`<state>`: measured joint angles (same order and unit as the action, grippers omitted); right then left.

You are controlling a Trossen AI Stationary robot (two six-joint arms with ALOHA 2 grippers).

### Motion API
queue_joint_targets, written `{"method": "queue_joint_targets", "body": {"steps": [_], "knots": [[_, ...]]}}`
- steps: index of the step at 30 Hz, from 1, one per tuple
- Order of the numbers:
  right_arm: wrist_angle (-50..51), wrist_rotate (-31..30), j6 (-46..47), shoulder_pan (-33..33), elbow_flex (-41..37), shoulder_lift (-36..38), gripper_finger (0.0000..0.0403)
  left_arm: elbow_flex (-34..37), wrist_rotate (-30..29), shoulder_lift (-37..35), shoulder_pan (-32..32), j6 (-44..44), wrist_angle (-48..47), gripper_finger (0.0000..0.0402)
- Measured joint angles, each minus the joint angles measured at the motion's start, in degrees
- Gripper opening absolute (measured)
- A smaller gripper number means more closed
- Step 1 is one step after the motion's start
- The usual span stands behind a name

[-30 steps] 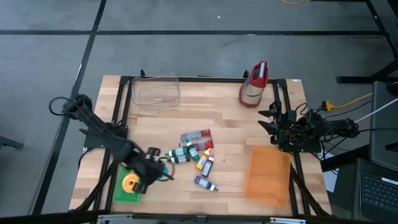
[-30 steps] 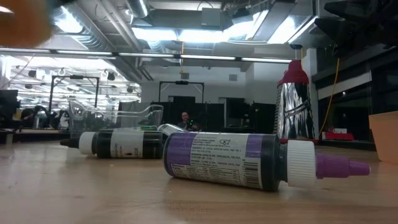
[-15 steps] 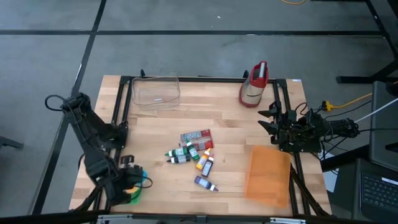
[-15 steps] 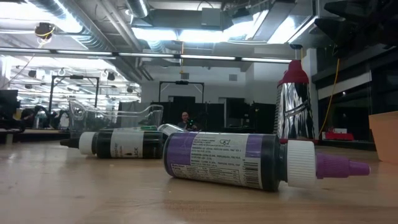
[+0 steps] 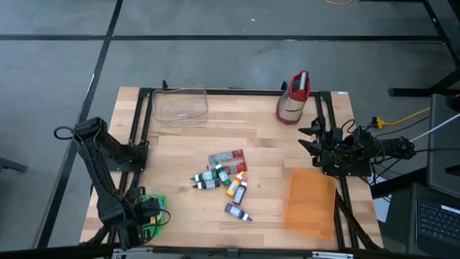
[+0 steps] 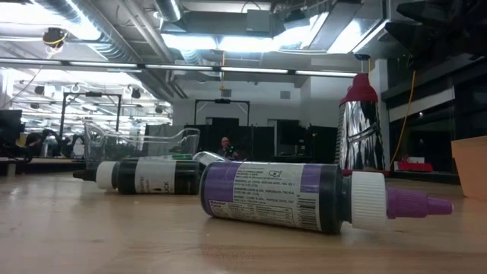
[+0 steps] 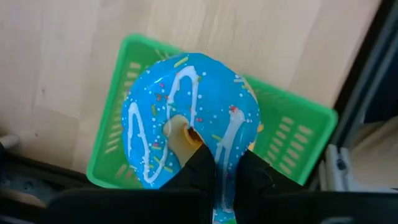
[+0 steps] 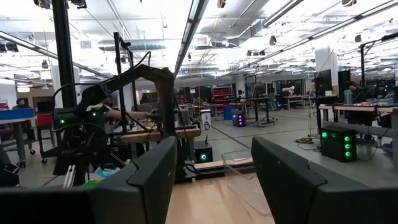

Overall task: Pick & Place Food Item
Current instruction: Put the blue donut into the green bin

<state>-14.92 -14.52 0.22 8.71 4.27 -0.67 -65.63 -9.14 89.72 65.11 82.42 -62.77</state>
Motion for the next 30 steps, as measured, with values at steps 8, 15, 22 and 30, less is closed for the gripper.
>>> {"method": "queue_joint_targets", "body": {"steps": [8, 15, 22, 30], "knots": [[0.0, 0.0, -0.62, 0.0, 0.0, 0.0, 0.021, 3.16, 1.57, 0.08, 0.1, 0.91, 4.15, 0.0022], [0.0, 0.0, -0.61, -0.02, 0.0, 0.0, 0.021, 3.32, 1.52, 0.08, 0.05, 0.16, 7.05, 0.0025], [0.0, -0.01, -0.6, 0.0, 0.0, 0.0, 0.021, 3.32, 1.52, 0.08, 0.05, 0.35, 8.32, 0.0095], [0.0, 0.0, -0.48, -0.01, 0.0, 0.0, 0.021, 3.3, 1.63, 0.08, 0.03, 0.85, 8.97, 0.02]]}}
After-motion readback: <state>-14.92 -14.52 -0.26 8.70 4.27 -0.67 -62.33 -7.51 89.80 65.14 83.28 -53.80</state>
